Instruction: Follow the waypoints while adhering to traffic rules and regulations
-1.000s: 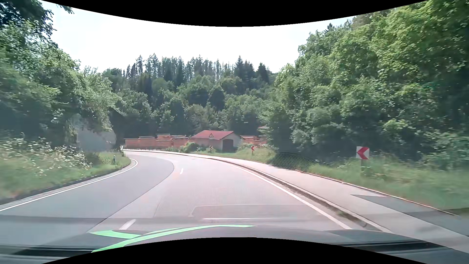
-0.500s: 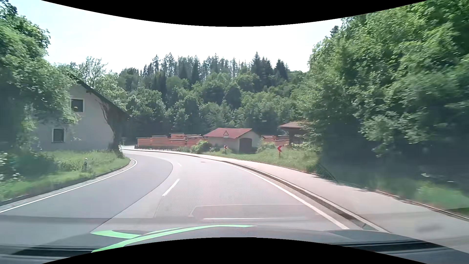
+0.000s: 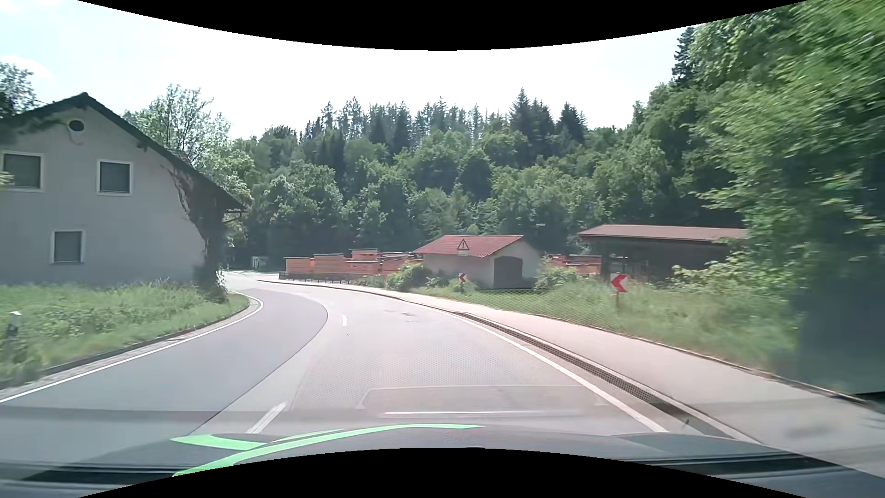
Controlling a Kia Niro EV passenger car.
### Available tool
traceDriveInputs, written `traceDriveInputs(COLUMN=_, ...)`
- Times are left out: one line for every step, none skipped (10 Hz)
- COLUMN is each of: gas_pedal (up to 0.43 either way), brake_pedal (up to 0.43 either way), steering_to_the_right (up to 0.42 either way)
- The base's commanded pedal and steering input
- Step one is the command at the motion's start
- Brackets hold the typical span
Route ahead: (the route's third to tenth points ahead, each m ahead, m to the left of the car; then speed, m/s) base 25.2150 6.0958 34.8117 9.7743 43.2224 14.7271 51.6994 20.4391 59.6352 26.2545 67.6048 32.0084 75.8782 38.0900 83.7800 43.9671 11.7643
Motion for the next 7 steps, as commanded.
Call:
traceDriveInputs(gas_pedal=0.0, brake_pedal=0.122, steering_to_the_right=-0.067)
traceDriveInputs(gas_pedal=0.0, brake_pedal=0.122, steering_to_the_right=-0.066)
traceDriveInputs(gas_pedal=0.0, brake_pedal=0.122, steering_to_the_right=-0.065)
traceDriveInputs(gas_pedal=0.0, brake_pedal=0.116, steering_to_the_right=-0.065)
traceDriveInputs(gas_pedal=0.0, brake_pedal=0.116, steering_to_the_right=-0.064)
traceDriveInputs(gas_pedal=0.0, brake_pedal=0.11, steering_to_the_right=-0.065)
traceDriveInputs(gas_pedal=0.0, brake_pedal=0.104, steering_to_the_right=-0.065)
